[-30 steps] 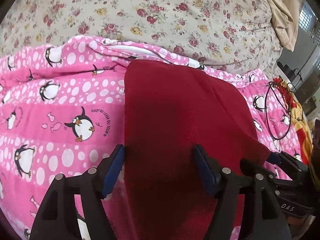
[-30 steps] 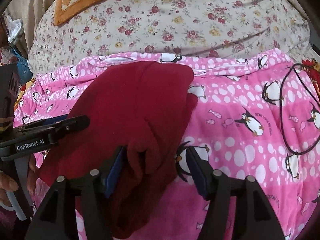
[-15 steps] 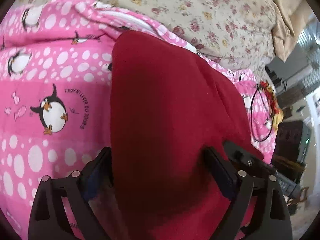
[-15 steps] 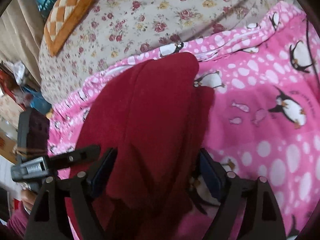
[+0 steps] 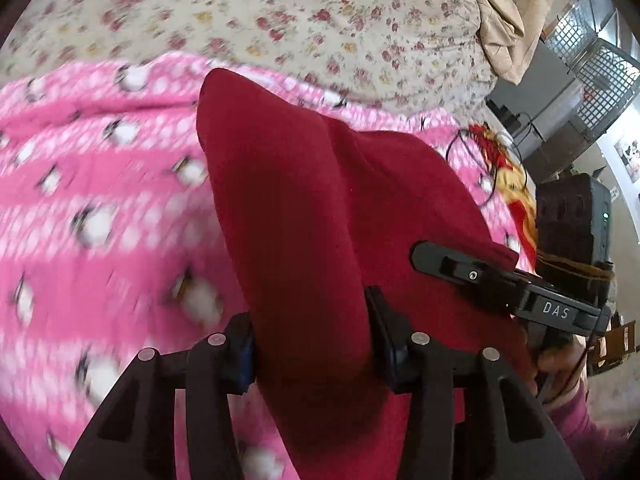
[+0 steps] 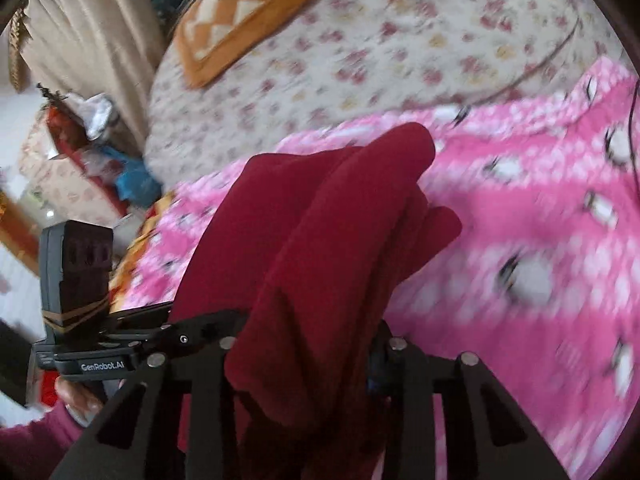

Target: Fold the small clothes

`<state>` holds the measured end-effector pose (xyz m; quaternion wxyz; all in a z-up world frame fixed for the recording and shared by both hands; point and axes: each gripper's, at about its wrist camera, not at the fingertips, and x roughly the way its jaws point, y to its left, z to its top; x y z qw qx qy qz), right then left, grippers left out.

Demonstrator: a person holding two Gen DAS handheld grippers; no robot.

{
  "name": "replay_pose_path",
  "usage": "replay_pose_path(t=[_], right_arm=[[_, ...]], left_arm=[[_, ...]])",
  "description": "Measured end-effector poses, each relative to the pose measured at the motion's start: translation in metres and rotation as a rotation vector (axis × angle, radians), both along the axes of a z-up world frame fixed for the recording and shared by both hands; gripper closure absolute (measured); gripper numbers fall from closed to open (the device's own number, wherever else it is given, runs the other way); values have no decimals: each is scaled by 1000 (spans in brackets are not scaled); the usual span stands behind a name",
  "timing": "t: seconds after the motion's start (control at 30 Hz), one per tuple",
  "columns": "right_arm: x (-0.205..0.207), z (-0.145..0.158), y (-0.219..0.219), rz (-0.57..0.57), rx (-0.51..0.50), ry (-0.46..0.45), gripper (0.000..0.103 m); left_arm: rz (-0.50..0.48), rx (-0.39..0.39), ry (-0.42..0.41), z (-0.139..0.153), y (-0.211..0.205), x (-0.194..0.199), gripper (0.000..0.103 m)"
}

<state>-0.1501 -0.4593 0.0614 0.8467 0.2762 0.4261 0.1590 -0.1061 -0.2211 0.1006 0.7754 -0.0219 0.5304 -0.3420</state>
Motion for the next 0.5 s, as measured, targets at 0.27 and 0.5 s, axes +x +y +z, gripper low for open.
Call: replay_pose_path(t=[0.27,0.5], right_arm=[[-55,-13,61,30,-374,89,44],[-108,52,91,77,-526,-110,49]], left_arm=[[151,66,-29,-42,32,-33,40],[207,148,-212,-11,29,-55,40]])
